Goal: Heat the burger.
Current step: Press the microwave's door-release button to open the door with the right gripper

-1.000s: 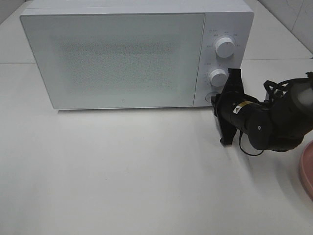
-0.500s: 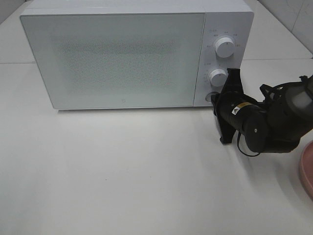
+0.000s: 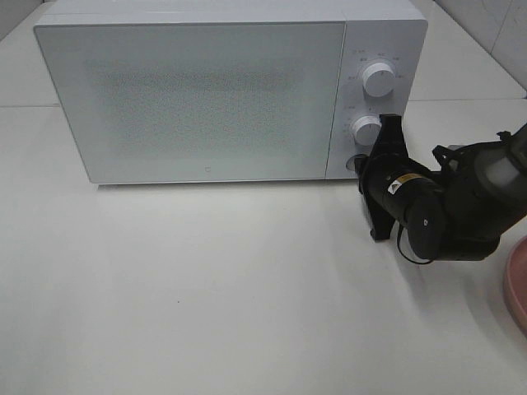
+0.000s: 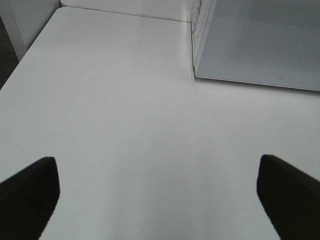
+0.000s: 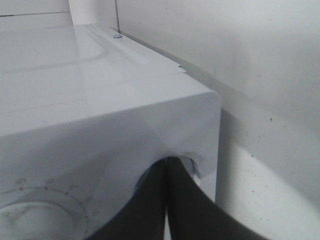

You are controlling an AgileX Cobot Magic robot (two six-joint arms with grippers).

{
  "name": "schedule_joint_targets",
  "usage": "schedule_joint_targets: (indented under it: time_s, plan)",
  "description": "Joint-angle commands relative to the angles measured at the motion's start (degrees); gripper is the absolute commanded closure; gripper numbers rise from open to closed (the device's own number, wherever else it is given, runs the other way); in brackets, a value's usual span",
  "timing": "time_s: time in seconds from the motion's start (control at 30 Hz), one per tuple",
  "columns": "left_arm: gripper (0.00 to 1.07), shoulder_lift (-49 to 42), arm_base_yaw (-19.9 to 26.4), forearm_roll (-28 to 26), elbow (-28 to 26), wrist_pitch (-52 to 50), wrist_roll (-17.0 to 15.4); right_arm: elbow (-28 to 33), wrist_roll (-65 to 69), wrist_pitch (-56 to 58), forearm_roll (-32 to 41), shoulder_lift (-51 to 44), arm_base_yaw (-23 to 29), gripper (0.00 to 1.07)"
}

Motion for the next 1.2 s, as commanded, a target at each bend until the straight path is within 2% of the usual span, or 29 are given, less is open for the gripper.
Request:
schedule_joint_targets:
  time_s: [0.03, 0.5, 1.2]
  plan:
    - [0.07, -0.11, 0.17, -0.06, 0.11, -0.86, -0.17, -4.3, -2.81, -9.51, 4.35, -0.8, -0.97, 1.05]
    - [0.07, -0.11, 0.17, -0.06, 0.11, -0.86, -0.17, -9.11, -10.03, -16.04, 11.52, -0.46, -1.15, 1.04]
    - [0.07, -0.11, 0.17, -0.06, 0.11, -0.86, -0.17, -8.82, -9.85, -13.92, 9.28, -0.29, -1.03, 1.05]
